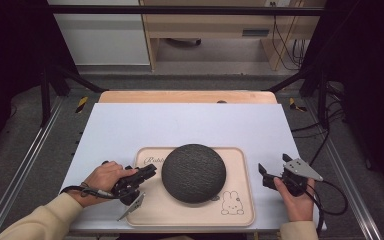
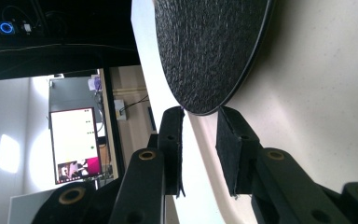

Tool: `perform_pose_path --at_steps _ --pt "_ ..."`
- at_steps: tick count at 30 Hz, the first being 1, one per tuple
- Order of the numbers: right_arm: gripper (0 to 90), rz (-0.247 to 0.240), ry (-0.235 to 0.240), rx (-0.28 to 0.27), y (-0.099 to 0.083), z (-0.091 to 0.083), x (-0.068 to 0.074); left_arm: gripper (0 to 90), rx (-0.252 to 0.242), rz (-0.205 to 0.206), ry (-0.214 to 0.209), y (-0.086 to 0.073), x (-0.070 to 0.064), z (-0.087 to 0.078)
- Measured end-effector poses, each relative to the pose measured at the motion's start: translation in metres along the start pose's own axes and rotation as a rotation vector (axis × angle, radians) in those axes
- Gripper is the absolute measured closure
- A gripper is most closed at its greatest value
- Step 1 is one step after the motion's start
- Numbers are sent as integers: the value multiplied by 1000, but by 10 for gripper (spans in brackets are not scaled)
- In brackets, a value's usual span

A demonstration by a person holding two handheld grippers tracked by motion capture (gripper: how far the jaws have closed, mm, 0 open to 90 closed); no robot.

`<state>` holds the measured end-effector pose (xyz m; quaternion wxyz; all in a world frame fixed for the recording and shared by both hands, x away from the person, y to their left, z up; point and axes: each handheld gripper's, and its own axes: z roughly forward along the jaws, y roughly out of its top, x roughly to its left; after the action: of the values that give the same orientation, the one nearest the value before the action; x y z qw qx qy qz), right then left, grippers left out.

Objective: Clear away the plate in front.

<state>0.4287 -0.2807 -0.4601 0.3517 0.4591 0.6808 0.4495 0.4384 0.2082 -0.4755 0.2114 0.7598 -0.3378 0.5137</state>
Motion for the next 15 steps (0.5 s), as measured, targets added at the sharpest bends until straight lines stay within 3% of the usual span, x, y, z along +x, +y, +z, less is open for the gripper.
perform_pose_path --at_steps 4,9,13,15 --pt "83 0 0 0 0 0 0 710 14 17 -13 -1 2 0" --pt "83 -2 0 1 0 0 0 711 18 0 -3 -5 1 1" --pt "83 -2 -1 0 0 0 0 698 62 27 0 -12 7 0" --pt "83 -2 -1 1 0 0 0 693 72 17 8 -17 9 -1"
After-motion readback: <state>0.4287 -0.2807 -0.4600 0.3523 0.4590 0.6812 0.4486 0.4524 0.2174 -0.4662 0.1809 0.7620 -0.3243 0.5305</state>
